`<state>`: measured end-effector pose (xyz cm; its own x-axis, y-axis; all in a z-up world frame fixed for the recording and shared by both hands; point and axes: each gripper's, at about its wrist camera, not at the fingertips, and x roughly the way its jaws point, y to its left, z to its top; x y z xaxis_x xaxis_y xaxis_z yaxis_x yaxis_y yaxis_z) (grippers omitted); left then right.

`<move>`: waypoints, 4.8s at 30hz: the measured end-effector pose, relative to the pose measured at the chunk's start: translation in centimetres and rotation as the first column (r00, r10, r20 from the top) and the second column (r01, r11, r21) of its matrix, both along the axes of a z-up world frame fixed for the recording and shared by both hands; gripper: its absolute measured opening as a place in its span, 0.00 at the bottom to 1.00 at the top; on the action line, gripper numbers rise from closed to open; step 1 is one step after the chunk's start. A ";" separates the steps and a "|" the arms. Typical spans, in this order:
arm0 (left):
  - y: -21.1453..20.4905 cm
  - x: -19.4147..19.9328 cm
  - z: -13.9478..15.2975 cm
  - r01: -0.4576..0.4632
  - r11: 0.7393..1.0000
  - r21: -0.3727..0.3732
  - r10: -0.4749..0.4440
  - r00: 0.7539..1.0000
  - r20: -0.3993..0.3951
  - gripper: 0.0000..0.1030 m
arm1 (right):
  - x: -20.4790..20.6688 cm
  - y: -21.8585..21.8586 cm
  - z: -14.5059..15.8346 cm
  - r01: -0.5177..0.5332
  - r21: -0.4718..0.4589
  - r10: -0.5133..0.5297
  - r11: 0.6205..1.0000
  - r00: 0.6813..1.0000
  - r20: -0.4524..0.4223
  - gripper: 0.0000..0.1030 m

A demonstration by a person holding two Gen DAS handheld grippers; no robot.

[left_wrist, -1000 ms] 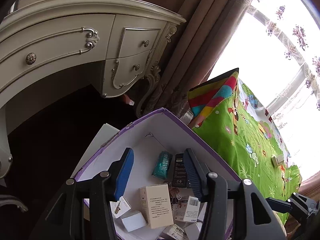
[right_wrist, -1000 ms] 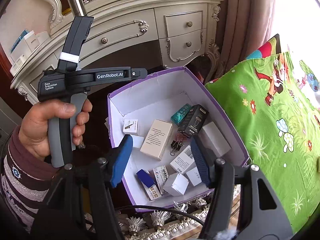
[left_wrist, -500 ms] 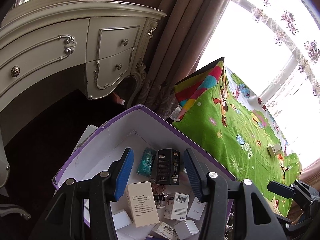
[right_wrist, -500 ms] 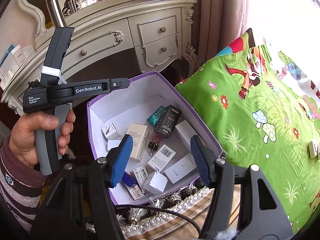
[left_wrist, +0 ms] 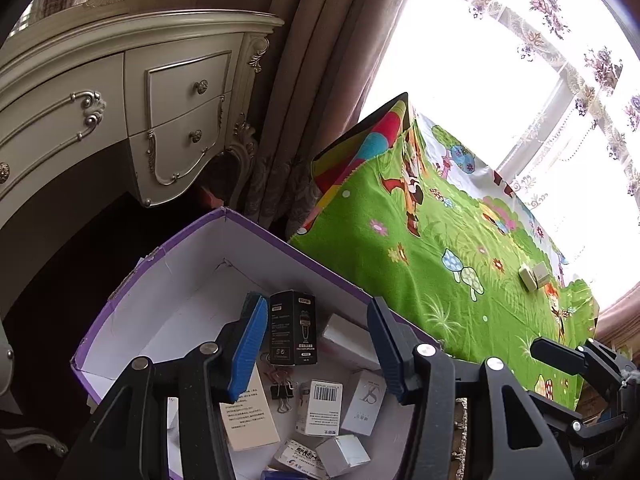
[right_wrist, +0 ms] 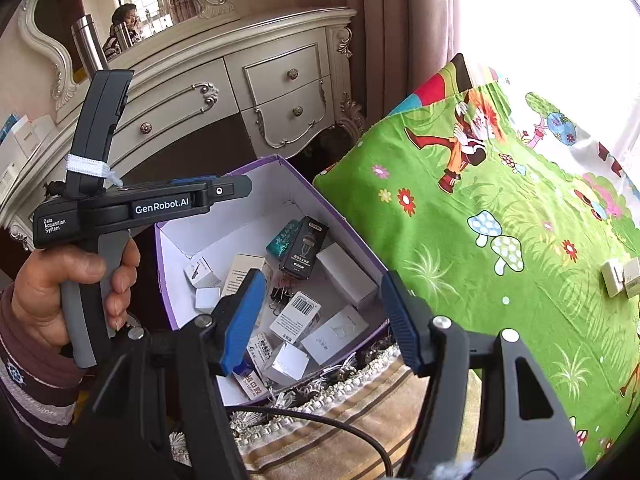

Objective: Organize rigid objects
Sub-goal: 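Move both open tools back over the last items on the table, then grasp the white charger with the left tool while the right tool grasps the red-printed medicine box, then carry the white charger and medicine box over the purple box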

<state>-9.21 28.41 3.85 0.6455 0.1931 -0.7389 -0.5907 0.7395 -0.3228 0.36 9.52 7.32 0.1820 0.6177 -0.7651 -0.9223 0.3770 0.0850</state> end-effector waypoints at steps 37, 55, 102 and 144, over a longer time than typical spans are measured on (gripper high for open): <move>-24.8 31.7 0.0 0.674 0.734 0.078 -0.669 0.738 -0.083 0.82 | 27.4 -26.6 0.0 0.646 0.026 -0.645 0.763 0.763 -0.044 0.92; -31.3 45.1 -5.5 0.823 0.550 0.139 -0.810 0.567 -0.154 0.87 | 41.3 -26.3 -6.0 0.588 -0.006 -0.586 0.809 0.805 -0.092 0.96; -26.6 33.5 -0.3 0.697 0.710 0.104 -0.679 0.716 -0.163 0.63 | 30.9 -23.6 0.5 0.649 0.048 -0.650 0.760 0.759 0.031 0.70; -0.3 0.1 0.2 0.011 0.992 0.124 0.002 0.995 -0.104 0.63 | 3.0 -3.3 2.0 0.133 0.021 -0.133 0.991 0.991 -0.013 0.70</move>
